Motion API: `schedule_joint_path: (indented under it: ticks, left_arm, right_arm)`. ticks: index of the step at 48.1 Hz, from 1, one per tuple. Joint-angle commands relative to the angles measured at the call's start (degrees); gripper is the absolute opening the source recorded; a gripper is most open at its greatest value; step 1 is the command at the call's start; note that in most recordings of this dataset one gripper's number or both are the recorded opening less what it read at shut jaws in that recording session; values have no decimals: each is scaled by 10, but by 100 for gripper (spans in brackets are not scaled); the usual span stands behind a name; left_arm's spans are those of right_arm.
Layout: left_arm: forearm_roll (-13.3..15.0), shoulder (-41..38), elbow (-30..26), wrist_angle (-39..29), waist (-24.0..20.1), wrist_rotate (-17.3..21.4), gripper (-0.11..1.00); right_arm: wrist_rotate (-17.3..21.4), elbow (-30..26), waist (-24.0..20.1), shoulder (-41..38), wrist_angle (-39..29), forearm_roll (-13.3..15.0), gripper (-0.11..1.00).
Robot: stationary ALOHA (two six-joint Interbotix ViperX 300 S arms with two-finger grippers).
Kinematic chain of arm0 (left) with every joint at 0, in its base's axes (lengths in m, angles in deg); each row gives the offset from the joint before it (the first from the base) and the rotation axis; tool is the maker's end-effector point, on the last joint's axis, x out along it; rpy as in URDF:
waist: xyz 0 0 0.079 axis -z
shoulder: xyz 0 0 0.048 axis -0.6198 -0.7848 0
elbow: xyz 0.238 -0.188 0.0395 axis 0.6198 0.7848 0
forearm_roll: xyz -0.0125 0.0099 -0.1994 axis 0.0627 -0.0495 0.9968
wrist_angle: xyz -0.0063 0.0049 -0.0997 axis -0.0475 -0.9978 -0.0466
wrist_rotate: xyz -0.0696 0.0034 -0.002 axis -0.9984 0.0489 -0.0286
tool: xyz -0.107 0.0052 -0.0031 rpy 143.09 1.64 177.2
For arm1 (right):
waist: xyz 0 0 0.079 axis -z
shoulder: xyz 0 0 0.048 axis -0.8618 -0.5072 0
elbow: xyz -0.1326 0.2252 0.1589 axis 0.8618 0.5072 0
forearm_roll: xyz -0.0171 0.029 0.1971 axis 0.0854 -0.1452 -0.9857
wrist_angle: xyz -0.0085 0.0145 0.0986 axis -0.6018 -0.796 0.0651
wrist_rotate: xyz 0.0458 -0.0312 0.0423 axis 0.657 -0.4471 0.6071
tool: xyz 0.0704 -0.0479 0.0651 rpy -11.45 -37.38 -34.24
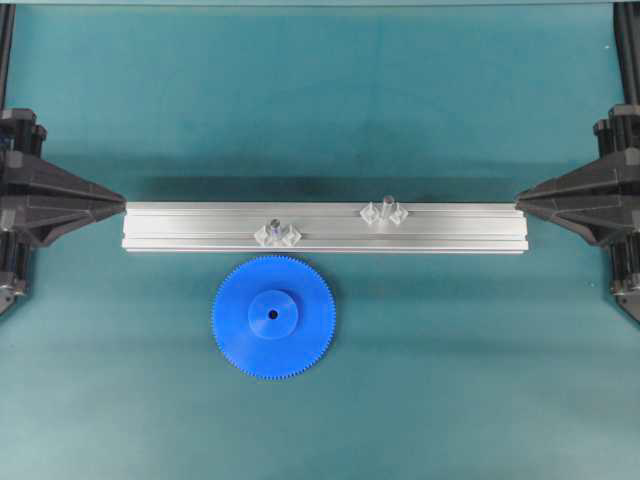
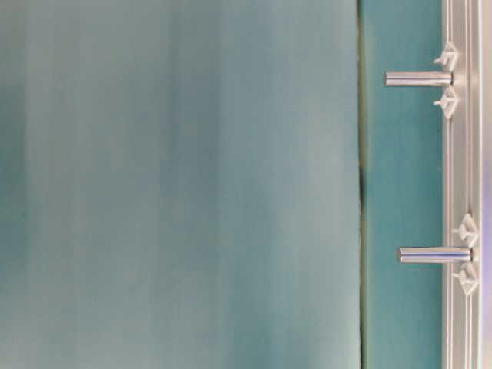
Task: Insert the large gear onto the shaft.
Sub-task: 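Move the left gripper over the large blue gear's hub, then lower the left gripper and close it on the blue gear's hub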
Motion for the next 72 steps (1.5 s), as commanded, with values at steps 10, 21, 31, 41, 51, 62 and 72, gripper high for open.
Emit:
schedule_joint_path:
  ticks: [10, 21, 31, 41, 51, 62, 72]
  left_arm:
    - [-6, -56, -53, -91, 41, -69, 0]
    - [-7, -140, -101, -128, 54, -71, 0]
    - [-7, -236, -156, -147, 71, -76, 0]
    - [-6, -320, -208, -186, 81, -79, 0]
    - [-7, -374, -245, -195, 81, -79, 6]
    - [-7, -417, -277, -234, 86, -82, 60]
    - [-6, -468, -320, -284, 91, -83, 92]
  right_arm:
    - [33, -38, 1, -5, -103, -44, 17]
    - [42, -66, 3, -7, -226, -43, 12]
    - [42, -58, 7, -8, -258, -43, 12]
    - [42, -52, 8, -9, -288, -42, 12]
    - [42, -49, 8, -11, -381, -36, 12]
    - [42, -41, 8, -10, -384, -28, 12]
    - [42, -40, 9, -10, -389, -28, 12]
